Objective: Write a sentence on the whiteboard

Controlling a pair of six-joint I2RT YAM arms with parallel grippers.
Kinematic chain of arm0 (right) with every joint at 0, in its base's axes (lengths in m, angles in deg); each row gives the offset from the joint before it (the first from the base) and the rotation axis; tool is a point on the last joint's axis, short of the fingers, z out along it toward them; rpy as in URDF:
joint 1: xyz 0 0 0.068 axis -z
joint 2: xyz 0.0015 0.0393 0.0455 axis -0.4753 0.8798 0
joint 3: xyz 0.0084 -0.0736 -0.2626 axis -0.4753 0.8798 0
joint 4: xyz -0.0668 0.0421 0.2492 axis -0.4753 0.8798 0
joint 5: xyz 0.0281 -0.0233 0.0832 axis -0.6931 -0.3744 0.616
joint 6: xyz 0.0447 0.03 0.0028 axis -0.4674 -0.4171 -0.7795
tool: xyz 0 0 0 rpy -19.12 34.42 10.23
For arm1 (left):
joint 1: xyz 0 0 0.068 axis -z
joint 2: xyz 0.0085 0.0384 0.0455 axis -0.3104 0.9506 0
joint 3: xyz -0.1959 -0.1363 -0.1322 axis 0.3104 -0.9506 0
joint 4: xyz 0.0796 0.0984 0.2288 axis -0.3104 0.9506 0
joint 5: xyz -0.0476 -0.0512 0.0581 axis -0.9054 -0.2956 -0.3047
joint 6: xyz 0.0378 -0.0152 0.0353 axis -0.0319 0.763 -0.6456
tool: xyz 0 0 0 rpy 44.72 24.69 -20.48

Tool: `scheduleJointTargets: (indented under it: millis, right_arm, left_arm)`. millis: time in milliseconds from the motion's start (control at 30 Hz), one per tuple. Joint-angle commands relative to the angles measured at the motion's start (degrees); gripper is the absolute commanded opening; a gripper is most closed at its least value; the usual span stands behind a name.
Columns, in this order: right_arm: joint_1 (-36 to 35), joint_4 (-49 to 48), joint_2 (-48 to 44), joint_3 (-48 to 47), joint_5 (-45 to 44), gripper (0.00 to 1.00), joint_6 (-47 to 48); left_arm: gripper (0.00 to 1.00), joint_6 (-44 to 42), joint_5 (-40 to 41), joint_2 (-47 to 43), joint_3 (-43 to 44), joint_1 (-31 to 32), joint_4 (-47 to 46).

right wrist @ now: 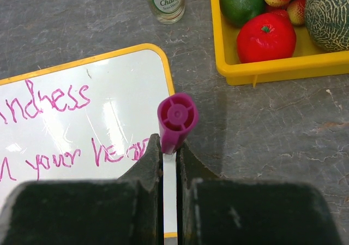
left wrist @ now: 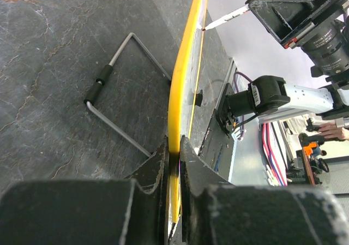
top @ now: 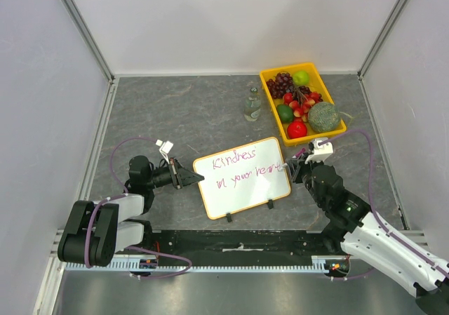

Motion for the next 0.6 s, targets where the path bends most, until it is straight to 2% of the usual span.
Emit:
scheduleJointTargets:
  millis: [0, 333, 567]
  right_arm:
    - [0.25, 2.08, 0.09, 0.49, -2.63, 0.00, -0.42]
    - [0.33, 1.11, 0.71, -3.11, -5.53, 0.00, 1.25]
    - [0.25, 0.06, -1.93, -6.28, -2.20, 0.00, 1.77]
  left_arm:
    - [0.02, -0.85, 0.64, 0.60, 0.49, 0.04, 0.09]
    - [0.02, -0.85, 0.72, 0.60, 0.49, 0.13, 0.09]
    - [0.02, -0.85, 0.72, 0.60, 0.49, 0.13, 0.09]
